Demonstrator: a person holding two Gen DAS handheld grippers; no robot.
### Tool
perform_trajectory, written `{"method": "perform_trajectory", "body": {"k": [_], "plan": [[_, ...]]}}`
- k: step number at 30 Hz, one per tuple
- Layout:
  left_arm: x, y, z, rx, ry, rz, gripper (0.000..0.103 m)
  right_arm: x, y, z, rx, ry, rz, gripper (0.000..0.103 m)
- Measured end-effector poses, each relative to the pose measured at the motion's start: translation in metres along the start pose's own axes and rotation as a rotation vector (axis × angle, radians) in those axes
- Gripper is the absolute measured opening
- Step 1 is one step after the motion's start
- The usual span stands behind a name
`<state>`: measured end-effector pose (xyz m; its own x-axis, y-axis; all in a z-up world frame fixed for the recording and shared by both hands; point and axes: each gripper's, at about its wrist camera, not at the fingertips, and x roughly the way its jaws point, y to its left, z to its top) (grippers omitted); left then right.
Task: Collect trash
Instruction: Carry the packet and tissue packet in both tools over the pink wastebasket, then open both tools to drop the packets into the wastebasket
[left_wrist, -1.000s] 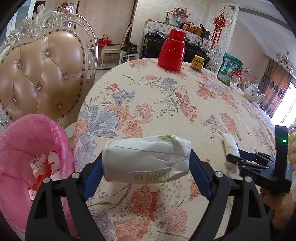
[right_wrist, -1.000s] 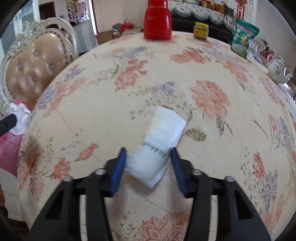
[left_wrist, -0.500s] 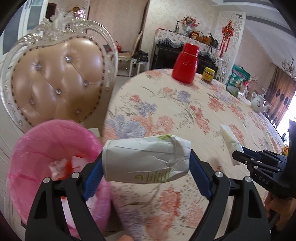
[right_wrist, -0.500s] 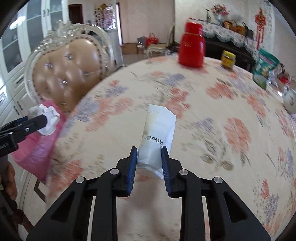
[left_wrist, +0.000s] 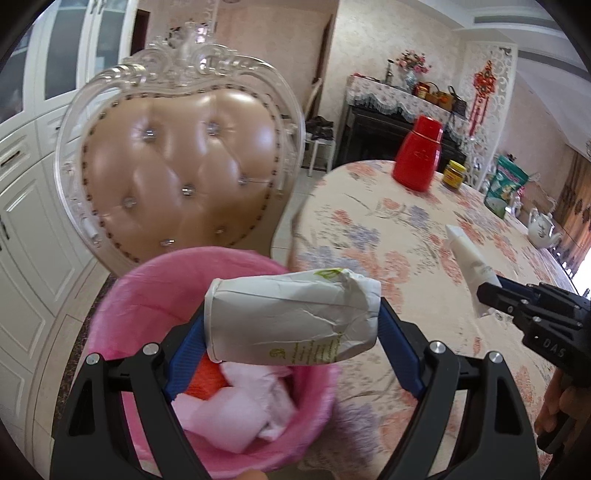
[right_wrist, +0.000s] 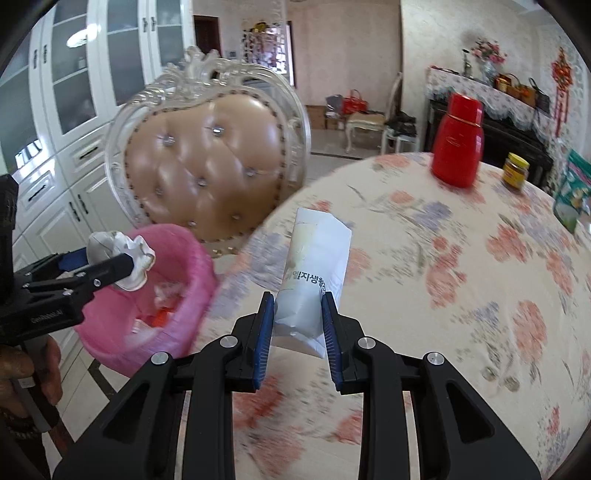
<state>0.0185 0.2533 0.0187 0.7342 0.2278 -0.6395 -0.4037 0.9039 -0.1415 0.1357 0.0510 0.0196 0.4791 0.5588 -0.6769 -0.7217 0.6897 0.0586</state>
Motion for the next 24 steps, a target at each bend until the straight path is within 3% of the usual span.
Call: {"method": "perform_trajectory", "body": {"k": [11,24], "plan": [[-0.02,0.055,-0.001,-0.044,-0.015,0.058,0.083,0.013,0.061,0.023,-0.07,-0.013,0.112,0.026],[-0.033,0.088,0.002,-0.091,-0.032,0.084,0.083,0.035,0.115,0.032,-0.123,0.01,0.222,0.027]]}}
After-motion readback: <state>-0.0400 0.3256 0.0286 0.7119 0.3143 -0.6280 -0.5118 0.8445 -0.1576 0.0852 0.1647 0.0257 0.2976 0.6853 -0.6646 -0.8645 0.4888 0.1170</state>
